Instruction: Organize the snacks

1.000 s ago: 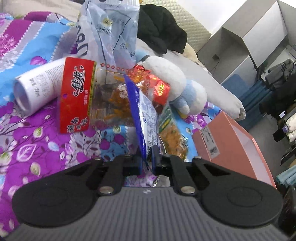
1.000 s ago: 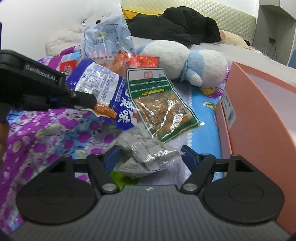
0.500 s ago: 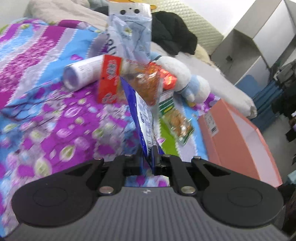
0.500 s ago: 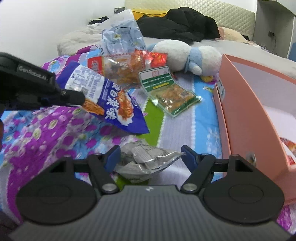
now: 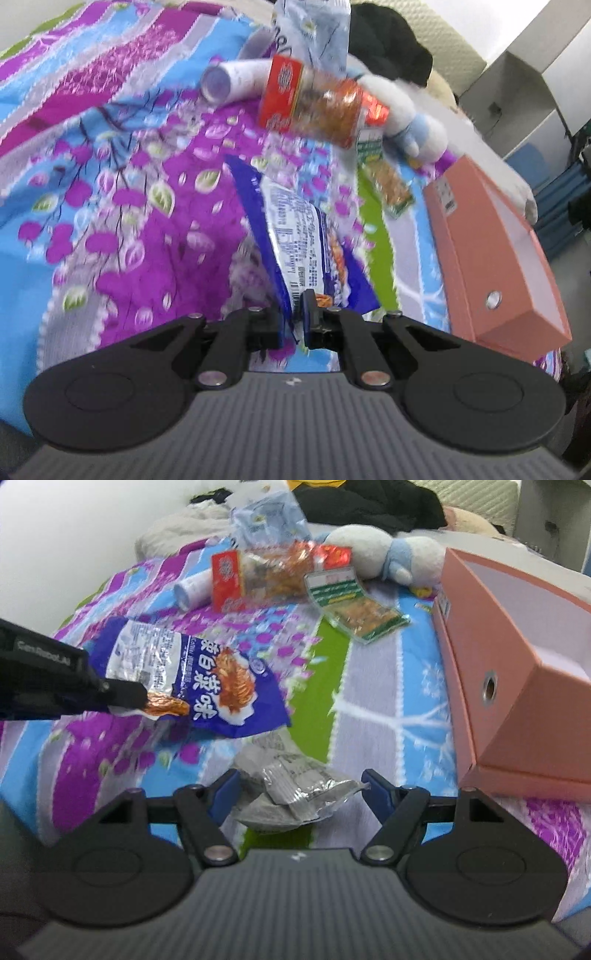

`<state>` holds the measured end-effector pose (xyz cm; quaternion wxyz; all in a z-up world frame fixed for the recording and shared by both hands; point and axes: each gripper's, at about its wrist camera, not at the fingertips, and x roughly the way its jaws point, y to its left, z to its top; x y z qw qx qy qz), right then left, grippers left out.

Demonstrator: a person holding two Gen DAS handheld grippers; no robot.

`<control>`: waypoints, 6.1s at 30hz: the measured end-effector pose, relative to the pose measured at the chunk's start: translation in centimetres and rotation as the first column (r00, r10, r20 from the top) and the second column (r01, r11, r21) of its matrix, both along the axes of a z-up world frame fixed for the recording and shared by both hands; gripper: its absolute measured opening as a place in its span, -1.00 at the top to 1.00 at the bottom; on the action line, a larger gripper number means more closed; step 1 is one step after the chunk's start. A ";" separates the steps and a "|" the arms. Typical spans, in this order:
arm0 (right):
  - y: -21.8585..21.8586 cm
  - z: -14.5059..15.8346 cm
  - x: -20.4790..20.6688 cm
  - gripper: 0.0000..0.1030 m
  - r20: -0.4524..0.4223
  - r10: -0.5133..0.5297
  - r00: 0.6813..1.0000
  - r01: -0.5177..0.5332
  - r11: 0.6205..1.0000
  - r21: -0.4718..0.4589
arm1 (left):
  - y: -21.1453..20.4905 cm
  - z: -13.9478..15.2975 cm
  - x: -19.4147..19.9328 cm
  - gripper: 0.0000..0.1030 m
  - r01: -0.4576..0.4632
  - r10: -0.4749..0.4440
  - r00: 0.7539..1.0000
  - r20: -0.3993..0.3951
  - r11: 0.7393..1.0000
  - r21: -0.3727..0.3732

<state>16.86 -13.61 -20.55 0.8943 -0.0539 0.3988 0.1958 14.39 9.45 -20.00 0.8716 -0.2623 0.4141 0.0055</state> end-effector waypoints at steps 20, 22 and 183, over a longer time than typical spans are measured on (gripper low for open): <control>-0.2 -0.1 -0.7 -0.57 0.069 0.160 0.985 -0.156 0.985 -0.072 | -0.7 0.6 -0.5 -0.82 0.212 -0.189 0.974 -0.127 0.954 0.211; -0.1 -0.2 -0.3 -0.57 0.057 0.200 0.978 -0.195 0.977 -0.081 | -1.1 1.2 -0.1 -0.86 0.252 -0.232 0.967 -0.110 0.937 0.243; -22.9 7.5 15.2 -0.19 -0.019 -0.415 0.910 0.415 0.910 -0.002 | -30.5 10.0 26.1 -0.22 0.565 -0.553 0.824 -0.122 0.787 0.250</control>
